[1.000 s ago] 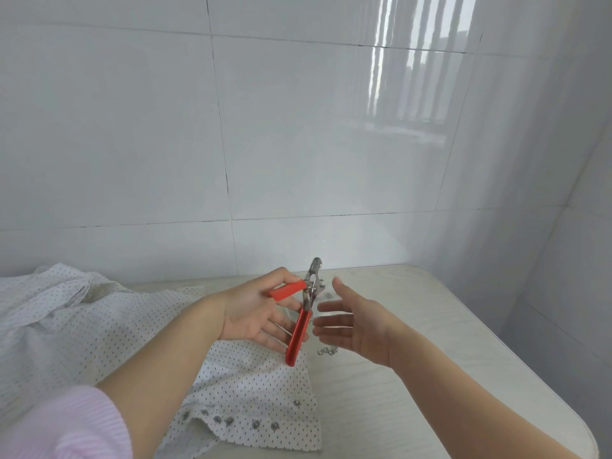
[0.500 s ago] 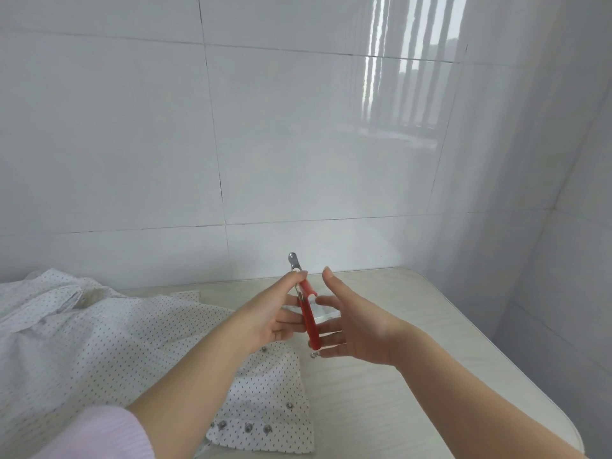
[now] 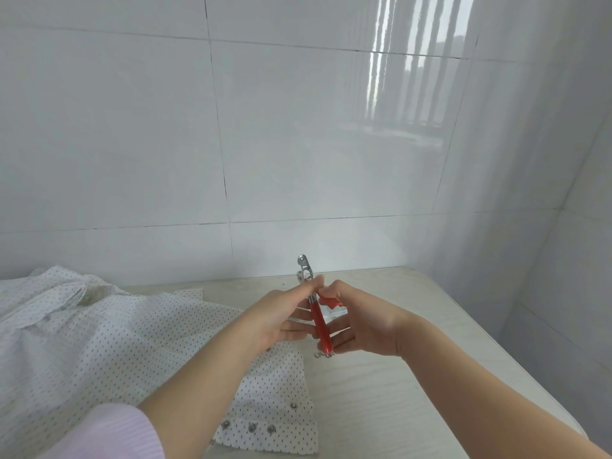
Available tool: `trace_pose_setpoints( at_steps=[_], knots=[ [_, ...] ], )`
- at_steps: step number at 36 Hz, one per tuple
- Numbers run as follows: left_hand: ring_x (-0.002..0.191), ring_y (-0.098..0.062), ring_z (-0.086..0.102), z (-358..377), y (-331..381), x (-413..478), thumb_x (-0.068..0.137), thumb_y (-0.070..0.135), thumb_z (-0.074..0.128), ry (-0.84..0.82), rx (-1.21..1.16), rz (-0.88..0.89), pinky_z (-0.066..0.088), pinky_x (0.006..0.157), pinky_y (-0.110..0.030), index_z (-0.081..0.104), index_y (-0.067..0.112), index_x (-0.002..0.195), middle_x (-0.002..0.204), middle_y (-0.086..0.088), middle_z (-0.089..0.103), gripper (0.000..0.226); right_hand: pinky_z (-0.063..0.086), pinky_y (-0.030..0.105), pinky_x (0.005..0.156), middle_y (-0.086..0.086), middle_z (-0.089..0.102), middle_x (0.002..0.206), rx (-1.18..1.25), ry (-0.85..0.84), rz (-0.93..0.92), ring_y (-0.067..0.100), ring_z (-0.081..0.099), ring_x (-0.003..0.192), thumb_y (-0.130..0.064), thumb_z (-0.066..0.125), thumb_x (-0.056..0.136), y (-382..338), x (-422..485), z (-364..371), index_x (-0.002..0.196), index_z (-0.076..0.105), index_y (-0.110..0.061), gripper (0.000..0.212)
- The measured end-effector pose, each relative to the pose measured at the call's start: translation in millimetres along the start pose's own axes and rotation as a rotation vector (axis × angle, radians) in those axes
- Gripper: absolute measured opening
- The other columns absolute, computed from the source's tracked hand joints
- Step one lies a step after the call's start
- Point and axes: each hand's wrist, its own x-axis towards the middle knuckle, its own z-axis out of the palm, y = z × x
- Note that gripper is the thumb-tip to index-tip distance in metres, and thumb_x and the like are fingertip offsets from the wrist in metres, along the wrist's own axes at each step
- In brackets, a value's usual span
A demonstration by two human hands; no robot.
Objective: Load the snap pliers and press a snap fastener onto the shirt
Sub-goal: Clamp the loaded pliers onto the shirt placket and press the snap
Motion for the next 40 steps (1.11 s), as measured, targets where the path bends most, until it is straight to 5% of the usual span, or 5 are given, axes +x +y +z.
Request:
trace_pose_setpoints(
  at_steps=[7,11,18,32,40],
  knots=[
    [0.087,-0.024,0.073,-12.4,3.0,-3.2,0.083,0.056,0.061,0.046,0.022,-0.026,0.055,0.083,-0.036,0.067,0.007,0.104,0.096,-0.011,0.076,0.054,0.05,0.048,0.098,0.034,0.058,0.122,0.008,-0.002,0.124,0.046,0.063,0.098,-0.035,0.055,0.066,-6.4,-7.0,-4.6,0.129,0.047,-0.011,0.068],
    [0.088,-0.024,0.072,-26.5,5.2,-11.8,0.088,0.038,0.065,0.076,0.062,-0.011,0.055,0.084,-0.036,0.067,0.007,0.106,0.095,-0.009,0.076,0.036,0.053,0.046,0.09,0.031,0.059,0.11,-0.016,0.002,0.164,0.043,0.063,0.093,-0.03,0.055,0.061,-5.1,-11.7,-7.7,0.13,0.044,-0.007,0.073],
    [0.072,-0.017,0.071,-54.7,0.4,-36.0,0.086,0.019,0.066,0.155,0.232,-0.012,0.054,0.071,-0.03,0.068,0.008,0.101,0.091,-0.009,0.076,0.019,0.053,0.042,0.081,0.026,0.059,0.098,-0.045,0.069,0.174,0.04,0.061,0.085,-0.026,0.055,0.059,-5.0,-22.8,-7.3,0.105,0.053,-0.008,0.05],
    [0.048,-0.011,0.054,-128.6,-34.6,-103.5,0.081,0.01,0.067,0.411,0.526,-0.123,0.04,0.048,-0.021,0.069,0.003,0.085,0.062,-0.003,0.065,0.009,0.051,0.041,0.076,0.02,0.057,0.083,-0.028,0.099,0.218,0.035,0.058,0.072,-0.026,0.055,0.074,-0.2,-49.0,26.7,0.099,0.053,-0.005,0.032],
    [0.068,-0.005,0.064,-126.9,-70.8,-133.4,0.061,0.035,0.087,0.159,0.804,0.02,0.048,0.061,-0.021,0.072,0.024,0.085,0.082,0.006,0.071,0.03,0.052,0.044,0.08,0.02,0.053,0.092,-0.032,0.051,0.187,0.038,0.059,0.08,-0.027,0.054,0.075,-4.0,-52.6,61.6,0.102,0.051,-0.005,0.035]
  ],
)
